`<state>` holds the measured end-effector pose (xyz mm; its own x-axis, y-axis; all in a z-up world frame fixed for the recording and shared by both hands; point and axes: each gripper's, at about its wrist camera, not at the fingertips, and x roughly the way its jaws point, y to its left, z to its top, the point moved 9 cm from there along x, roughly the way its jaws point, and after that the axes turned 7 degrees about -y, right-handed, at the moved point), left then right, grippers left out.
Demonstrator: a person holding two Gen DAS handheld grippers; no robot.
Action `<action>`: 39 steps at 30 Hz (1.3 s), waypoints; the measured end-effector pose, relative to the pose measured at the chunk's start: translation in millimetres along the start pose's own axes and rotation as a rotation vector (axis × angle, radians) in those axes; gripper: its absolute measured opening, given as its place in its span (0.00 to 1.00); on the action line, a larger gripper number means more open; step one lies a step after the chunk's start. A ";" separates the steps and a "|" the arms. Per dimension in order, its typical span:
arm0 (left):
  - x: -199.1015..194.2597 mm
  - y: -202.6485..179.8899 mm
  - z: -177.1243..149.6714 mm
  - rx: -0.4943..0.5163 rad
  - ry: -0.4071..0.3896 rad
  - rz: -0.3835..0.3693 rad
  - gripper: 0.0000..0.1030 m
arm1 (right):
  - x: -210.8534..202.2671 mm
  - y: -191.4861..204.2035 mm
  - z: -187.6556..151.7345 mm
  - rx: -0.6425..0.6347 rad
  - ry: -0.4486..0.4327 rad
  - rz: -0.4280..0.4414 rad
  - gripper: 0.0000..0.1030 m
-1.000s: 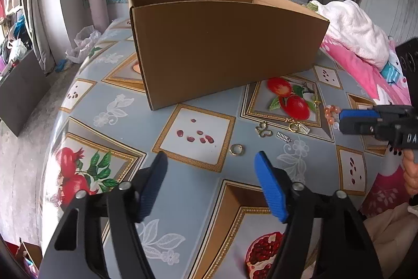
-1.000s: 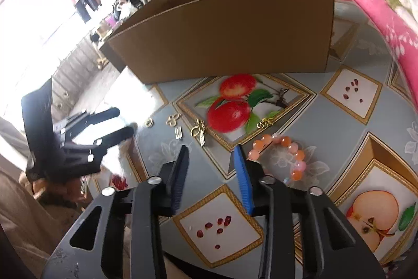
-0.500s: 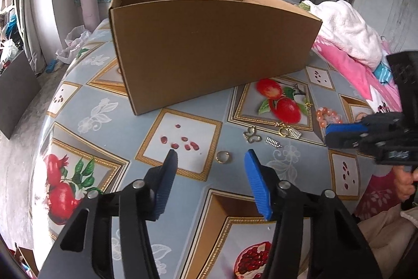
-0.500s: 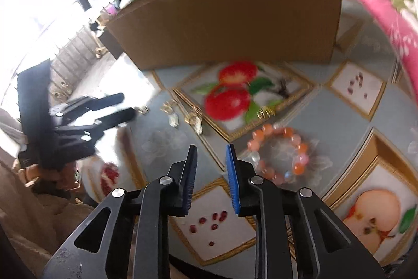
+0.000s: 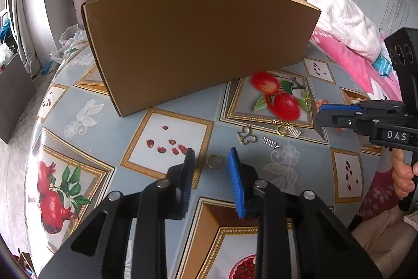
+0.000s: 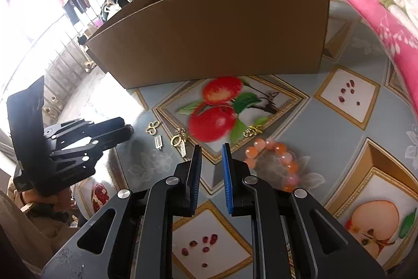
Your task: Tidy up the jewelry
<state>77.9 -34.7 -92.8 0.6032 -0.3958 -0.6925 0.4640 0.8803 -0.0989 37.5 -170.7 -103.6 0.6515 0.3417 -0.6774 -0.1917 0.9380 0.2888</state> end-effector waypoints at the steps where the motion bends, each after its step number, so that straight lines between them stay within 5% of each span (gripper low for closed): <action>1: 0.3 0.0 -0.1 0.001 0.000 0.001 0.23 | 1.7 2.3 0.9 0.001 0.000 0.002 0.14; 8: 2.3 0.5 1.0 0.041 -0.007 0.042 0.10 | 11.8 16.5 6.5 -0.015 -0.022 0.025 0.14; 13: 0.3 0.8 -1.0 0.050 -0.005 0.048 0.09 | 19.3 36.2 8.6 -0.091 -0.019 0.046 0.14; 23: -6.1 10.9 -5.5 0.021 -0.005 0.061 0.09 | 53.9 59.7 -3.5 -0.275 0.075 -0.059 0.23; 26: -6.7 11.6 -5.4 0.019 -0.009 0.059 0.09 | 57.5 62.1 -2.7 -0.314 0.068 -0.097 0.13; 28: -6.7 12.1 -5.2 0.016 -0.011 0.055 0.09 | 58.9 60.5 -1.0 -0.298 0.069 -0.101 0.04; 39: -8.1 13.6 -4.5 0.003 -0.024 0.046 0.09 | 69.9 29.2 25.1 -0.140 0.014 -0.191 0.05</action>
<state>76.4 -18.4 -91.8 0.6393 -0.3615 -0.6786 0.4375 0.8968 -0.0656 95.8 -120.8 -125.5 0.6753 0.1570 -0.7206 -0.1662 0.9843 0.0587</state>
